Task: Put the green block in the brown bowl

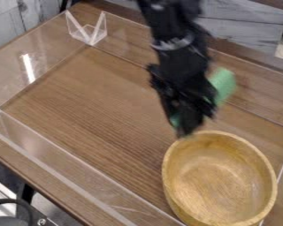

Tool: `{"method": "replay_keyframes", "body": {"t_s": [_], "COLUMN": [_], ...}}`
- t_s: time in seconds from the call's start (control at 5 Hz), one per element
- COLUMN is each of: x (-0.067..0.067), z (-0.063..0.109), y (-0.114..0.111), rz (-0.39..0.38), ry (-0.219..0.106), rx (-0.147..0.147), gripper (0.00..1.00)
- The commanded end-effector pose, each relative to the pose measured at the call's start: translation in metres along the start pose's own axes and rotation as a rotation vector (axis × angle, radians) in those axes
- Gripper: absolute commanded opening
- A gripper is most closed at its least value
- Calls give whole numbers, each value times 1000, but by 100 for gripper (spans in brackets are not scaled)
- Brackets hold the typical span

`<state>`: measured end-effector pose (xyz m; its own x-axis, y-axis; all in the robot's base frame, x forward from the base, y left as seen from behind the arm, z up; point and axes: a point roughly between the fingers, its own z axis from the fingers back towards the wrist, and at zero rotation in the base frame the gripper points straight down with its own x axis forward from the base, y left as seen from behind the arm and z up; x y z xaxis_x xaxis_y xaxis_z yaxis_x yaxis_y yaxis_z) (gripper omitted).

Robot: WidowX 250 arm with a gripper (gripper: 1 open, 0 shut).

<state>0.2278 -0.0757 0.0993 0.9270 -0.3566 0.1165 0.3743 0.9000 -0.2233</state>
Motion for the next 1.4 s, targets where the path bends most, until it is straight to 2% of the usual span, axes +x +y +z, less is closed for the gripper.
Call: {"method": "replay_keyframes", "body": {"t_s": [0.0,0.2,0.4,0.6,1.2], "x": [-13,-19,-23,-26,-25], "z": [2,-14,-2,0,-2], "y": [-59,-75,-57,-41,-36], "rz": [-73,-53,42,100,162], "ry": [-31,-12,-32,-44,-48], "rx": [22,41,53,58,28], "gripper": [0,0,0,0,0]}}
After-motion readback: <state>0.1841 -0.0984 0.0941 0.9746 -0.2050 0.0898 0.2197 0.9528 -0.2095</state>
